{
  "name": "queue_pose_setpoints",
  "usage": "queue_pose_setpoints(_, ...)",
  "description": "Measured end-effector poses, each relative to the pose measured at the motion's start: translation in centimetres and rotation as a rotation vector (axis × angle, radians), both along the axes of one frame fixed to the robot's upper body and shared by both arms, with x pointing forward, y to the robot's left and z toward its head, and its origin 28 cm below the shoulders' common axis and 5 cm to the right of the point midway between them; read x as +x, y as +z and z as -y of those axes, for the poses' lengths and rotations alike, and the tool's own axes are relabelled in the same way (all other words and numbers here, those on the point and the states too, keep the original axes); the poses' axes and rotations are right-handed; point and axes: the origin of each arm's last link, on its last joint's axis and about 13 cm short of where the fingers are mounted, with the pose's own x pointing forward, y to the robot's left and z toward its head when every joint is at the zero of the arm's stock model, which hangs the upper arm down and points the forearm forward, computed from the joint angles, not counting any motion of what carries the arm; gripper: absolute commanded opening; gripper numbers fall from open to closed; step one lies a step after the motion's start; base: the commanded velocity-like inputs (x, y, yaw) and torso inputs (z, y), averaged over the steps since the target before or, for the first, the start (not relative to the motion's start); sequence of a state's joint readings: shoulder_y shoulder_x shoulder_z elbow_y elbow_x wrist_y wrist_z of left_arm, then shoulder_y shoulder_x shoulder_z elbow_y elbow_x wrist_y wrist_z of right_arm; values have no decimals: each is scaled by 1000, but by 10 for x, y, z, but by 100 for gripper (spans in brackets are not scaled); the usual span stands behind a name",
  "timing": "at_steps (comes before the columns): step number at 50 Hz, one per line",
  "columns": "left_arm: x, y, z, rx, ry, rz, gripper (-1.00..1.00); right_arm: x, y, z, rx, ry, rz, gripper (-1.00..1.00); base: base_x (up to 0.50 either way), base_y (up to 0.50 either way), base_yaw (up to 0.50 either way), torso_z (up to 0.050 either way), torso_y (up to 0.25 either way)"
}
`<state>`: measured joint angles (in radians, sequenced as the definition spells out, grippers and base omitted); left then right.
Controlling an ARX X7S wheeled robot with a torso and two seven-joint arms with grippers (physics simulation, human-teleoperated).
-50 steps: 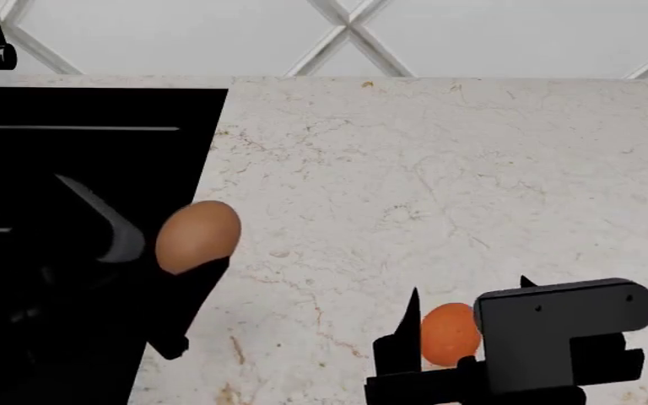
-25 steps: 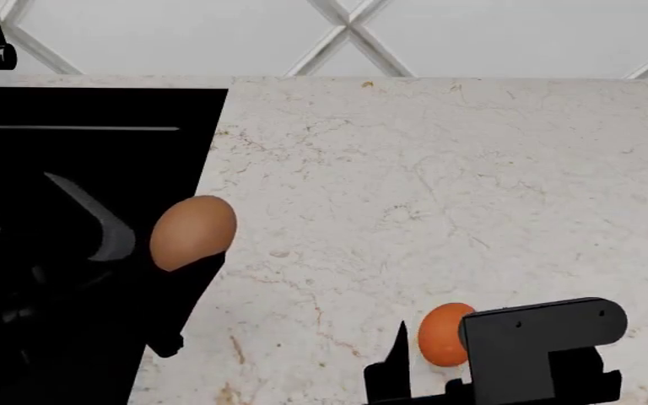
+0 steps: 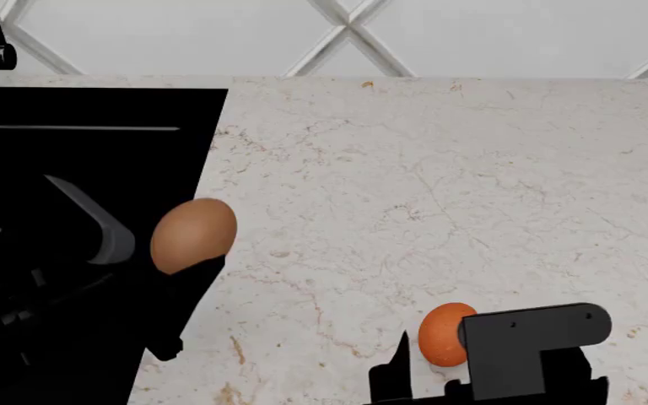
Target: Place the eggs and milk next to the bowl.
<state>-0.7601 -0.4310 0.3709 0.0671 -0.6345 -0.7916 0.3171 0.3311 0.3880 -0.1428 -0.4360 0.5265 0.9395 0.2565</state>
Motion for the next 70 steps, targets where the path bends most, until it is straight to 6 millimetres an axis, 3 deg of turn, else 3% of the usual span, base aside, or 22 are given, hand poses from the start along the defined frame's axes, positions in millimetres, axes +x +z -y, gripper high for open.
queue_pose_setpoints(28, 0, -5, -2, 13, 7, -14, -100, 20, -16, 1, 15, 10, -45, 100, 0, 0, 0, 0, 0)
queue_pose_setpoints(29, 0, -5, -2, 13, 7, -14, -100, 20, -16, 1, 15, 11, -45, -100, 0, 0, 0, 0, 0)
queue_pose_setpoints(51, 2, -6, -1, 14, 10, -16, -100, 19, -13, 0, 10, 7, -33, -100, 0, 0, 0, 0, 0)
queue_pose_setpoints(70, -24, 8, 5, -64, 181, 115, -100, 24, 36, 2, -32, -8, 213, -100, 0, 0, 0, 0, 0)
